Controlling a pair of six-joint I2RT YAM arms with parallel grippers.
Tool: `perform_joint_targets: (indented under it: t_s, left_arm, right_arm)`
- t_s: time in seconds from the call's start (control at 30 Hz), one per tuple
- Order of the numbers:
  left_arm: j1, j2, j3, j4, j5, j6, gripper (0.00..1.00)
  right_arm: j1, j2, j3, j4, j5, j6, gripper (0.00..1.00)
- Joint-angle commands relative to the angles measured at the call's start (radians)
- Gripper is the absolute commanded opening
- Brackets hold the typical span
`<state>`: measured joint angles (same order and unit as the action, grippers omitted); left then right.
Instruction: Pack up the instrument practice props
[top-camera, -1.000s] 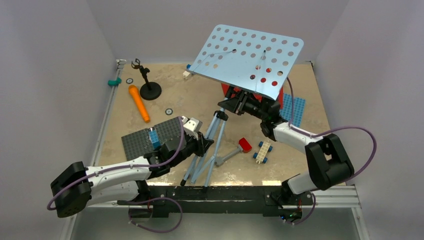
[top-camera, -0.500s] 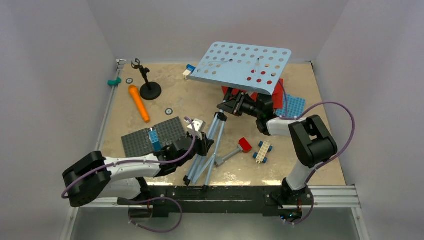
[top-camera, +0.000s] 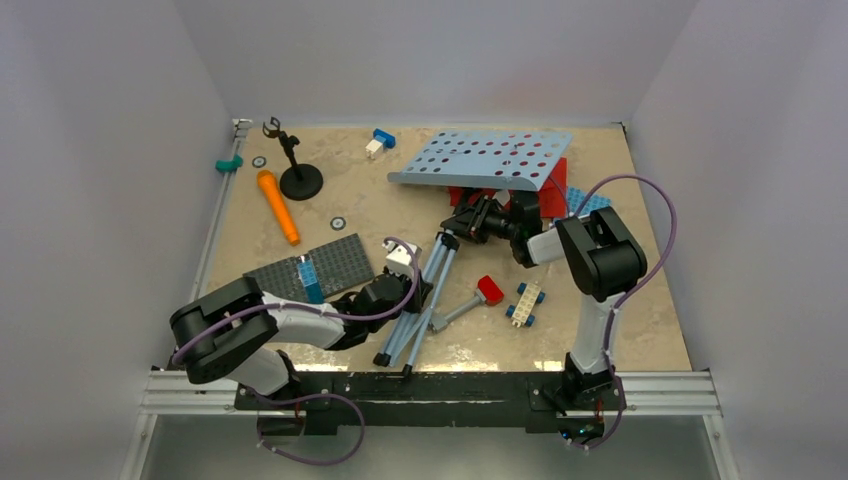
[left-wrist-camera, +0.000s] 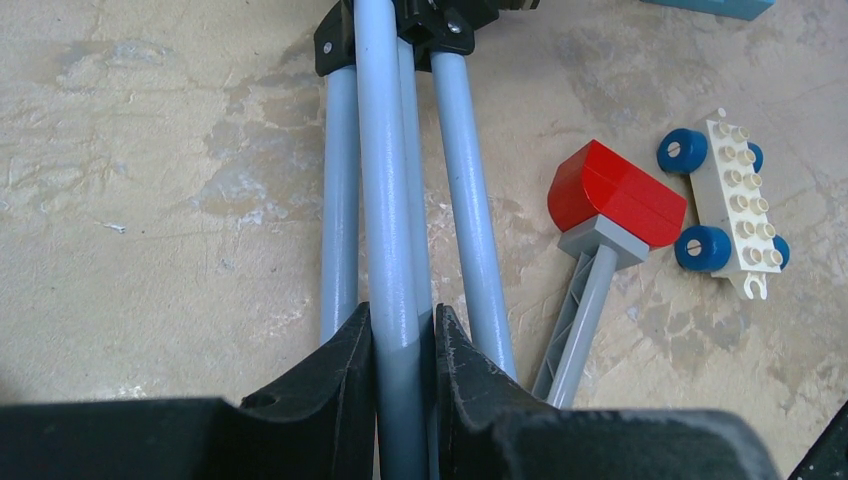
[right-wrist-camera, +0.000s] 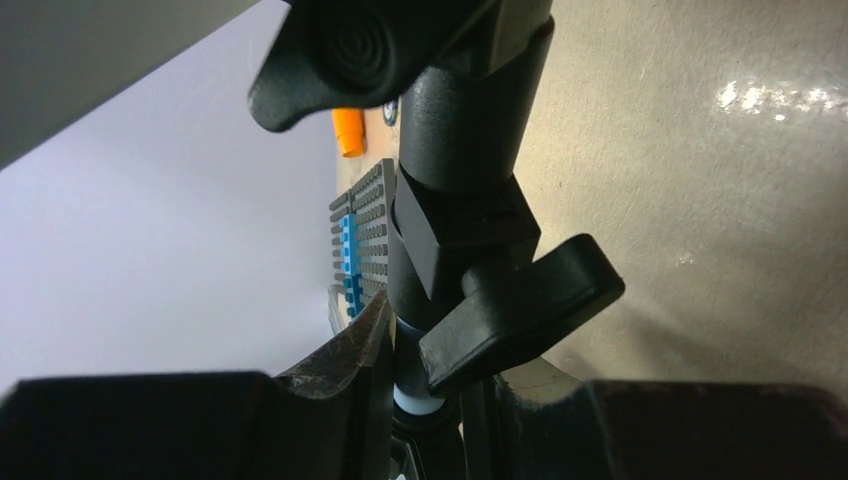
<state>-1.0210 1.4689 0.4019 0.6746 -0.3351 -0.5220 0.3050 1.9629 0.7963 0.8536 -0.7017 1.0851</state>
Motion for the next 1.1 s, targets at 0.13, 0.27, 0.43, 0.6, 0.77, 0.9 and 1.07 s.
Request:
perform_joint_targets:
  t_s: [0.13,0.27,0.43,0.6,0.77,0.9,1.07]
  left_arm:
    - [-0.004,0.014,0.031,0.138,0.022,0.014,0.0]
    - [0.008,0.013,0.021,0.153,0.013,0.002,0.0]
    - [0.015,0.012,0.013,0.178,0.013,0.01,0.0]
    - [0.015,-0.001,0.003,0.189,-0.005,0.011,0.0]
    - [0.019,-0.028,-0.001,0.182,-0.036,0.022,0.0]
    - [0.032,-0.04,0.0,0.17,-0.046,0.015,0.0]
    - [0.045,-0.029,0.011,0.164,-0.05,0.009,0.0]
  right_arm:
    - [-0.017,-0.004,0.052,0.175,-0.017,0.018,0.19]
    - [-0.018,-0.055,0.002,0.13,-0.008,0.036,0.45]
    - [-0.026,-0.117,-0.07,0.106,0.003,0.059,0.54]
    - [-0.033,-0.143,-0.145,0.13,-0.003,0.089,0.56]
    - [-0.033,-0.219,-0.253,0.125,0.002,0.072,0.57]
    - [-0.033,-0.327,-0.354,0.11,0.005,0.043,0.58]
    - [-0.033,-0.446,-0.421,0.043,-0.001,0.007,0.58]
